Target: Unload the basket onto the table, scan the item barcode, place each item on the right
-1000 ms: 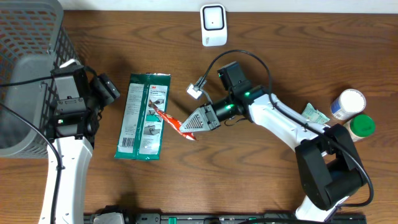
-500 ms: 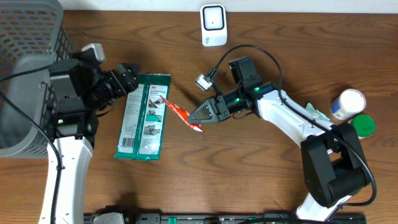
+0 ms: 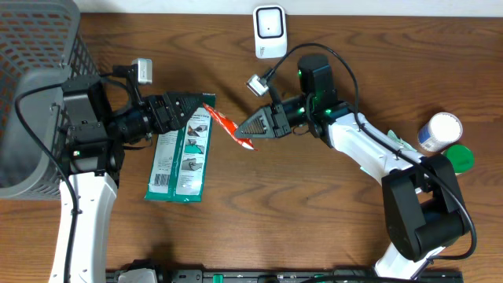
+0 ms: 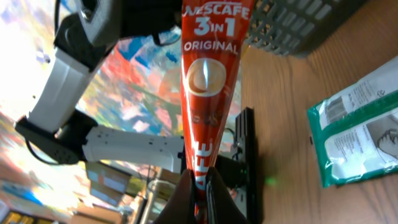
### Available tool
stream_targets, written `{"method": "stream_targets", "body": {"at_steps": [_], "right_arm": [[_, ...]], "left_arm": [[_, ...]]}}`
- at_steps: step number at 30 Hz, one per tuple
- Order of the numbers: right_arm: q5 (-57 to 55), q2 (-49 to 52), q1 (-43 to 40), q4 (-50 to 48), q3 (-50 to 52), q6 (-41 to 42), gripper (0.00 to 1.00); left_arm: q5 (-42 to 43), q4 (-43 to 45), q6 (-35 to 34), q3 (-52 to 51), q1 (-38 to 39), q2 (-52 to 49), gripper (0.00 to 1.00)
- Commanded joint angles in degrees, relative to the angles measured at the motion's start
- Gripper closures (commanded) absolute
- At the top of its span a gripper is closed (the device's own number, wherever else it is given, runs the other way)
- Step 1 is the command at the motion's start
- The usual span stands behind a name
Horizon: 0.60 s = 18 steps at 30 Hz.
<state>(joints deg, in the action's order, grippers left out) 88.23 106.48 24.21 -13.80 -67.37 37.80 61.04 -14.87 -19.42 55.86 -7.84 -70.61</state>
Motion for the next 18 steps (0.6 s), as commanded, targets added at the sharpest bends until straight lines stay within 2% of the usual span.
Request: {"method": "stream_targets", "body": {"at_steps": [1, 7, 18], "right_arm": [[1.16, 0.35, -0.22, -4.96, -0.07, 10.08, 0.99], [0.11, 0.35, -0.22, -14.49, -0.07, 17.49, 0.99], [-5.97, 0.35, 0.42, -27.19, -0.07, 28.06, 0.99]], "left_arm": [[4.42, 0.26, 0.96, 1.38, -0.17, 0.24, 0.18], [8.85, 0.83, 0.92, 1.38, -0.07, 0.24, 0.18], [8.79, 5.6, 0.92, 1.38, -0.07, 0.22, 0.2]]}}
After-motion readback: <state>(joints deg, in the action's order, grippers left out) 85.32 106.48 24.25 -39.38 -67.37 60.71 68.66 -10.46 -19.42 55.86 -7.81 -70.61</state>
